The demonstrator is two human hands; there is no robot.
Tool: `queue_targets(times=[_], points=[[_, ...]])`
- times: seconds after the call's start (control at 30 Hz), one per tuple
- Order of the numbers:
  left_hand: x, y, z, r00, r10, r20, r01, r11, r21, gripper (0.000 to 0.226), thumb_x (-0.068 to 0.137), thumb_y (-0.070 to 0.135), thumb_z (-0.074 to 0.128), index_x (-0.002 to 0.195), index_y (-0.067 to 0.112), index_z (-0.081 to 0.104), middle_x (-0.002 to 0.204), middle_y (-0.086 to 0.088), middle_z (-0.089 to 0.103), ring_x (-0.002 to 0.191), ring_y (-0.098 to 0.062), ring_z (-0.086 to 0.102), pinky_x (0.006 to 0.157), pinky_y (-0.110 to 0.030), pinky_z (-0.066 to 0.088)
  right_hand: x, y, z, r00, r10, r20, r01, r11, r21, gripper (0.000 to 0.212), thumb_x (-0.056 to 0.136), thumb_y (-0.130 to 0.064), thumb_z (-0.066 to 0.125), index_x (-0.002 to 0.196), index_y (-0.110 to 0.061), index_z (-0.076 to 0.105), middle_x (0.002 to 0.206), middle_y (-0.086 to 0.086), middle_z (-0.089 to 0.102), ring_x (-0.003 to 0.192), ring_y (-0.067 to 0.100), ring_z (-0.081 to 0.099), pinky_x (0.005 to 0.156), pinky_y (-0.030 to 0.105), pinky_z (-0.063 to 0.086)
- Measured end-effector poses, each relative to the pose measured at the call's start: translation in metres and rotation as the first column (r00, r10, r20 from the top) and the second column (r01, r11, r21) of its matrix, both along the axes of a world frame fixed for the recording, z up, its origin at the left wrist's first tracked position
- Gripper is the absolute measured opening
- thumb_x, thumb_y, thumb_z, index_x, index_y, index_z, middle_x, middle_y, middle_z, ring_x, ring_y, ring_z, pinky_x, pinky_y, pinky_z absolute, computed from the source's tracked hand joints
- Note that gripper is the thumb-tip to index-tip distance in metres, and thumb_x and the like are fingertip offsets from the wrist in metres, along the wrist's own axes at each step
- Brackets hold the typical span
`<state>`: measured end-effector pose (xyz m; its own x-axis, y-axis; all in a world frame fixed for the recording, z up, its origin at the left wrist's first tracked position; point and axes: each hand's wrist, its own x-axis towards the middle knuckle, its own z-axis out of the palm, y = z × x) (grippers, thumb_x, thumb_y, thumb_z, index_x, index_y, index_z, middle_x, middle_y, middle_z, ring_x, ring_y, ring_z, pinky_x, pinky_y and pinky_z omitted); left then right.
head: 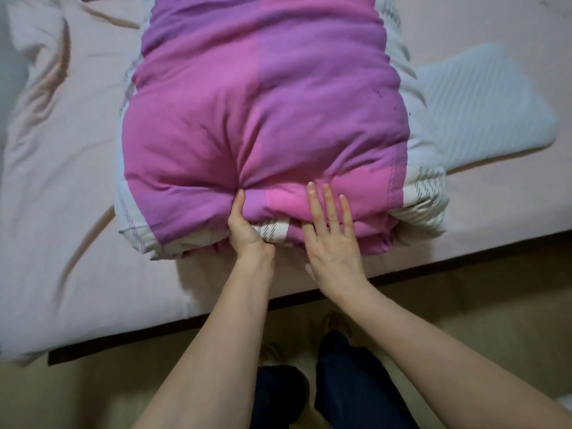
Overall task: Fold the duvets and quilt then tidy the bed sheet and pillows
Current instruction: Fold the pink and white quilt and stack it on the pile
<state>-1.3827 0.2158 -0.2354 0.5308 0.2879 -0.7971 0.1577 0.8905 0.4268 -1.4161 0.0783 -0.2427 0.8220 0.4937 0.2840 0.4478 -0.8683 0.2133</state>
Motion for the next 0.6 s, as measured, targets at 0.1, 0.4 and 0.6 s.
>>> queue_targets(times=[0.1,0.4,0.6], points=[[-0.001,0.006,0.064,0.995,-0.059,-0.085,0.062,0.998,0.023,0.081,0.047,0.042,0.081,0.112,-0.003,0.065,0.107,-0.019,0.069,0.094,-0.040,0.068,0.076,-0.058,0.054,0.003,0.008,0.048,0.998,-0.065,0.006,0.065,0.998,0.022,0.075,0.052,-0.027,0.082,0.117,-0.004,0.053,0.155,0.024,0.018,0.143,0.042,0.014,0.115,0.056,0.008],[0.014,-0.013,0.275,0.983,-0.169,-0.071,0.180,0.965,0.190,0.063,0.050,0.034,0.078,0.104,0.003,0.065,0.104,-0.015,0.071,0.085,-0.033,0.071,0.065,-0.059,0.056,0.063,-0.021,0.250,0.995,-0.061,0.075,0.054,0.995,0.085,0.069,0.042,-0.029,0.084,0.106,-0.015,0.063,0.110,0.020,0.054,0.104,0.034,0.045,0.095,0.050,0.028],[0.001,0.003,0.369,0.800,-0.601,0.006,0.521,0.699,0.490,0.028,0.085,0.034,0.064,0.101,0.012,0.057,0.100,-0.003,0.060,0.091,-0.020,0.059,0.076,-0.037,0.051,0.108,-0.021,0.352,0.994,0.014,-0.104,-0.020,0.998,-0.057,0.042,0.055,-0.044,0.078,0.087,-0.020,0.067,0.095,0.013,0.056,0.087,0.031,0.054,0.078,0.038,0.040]])
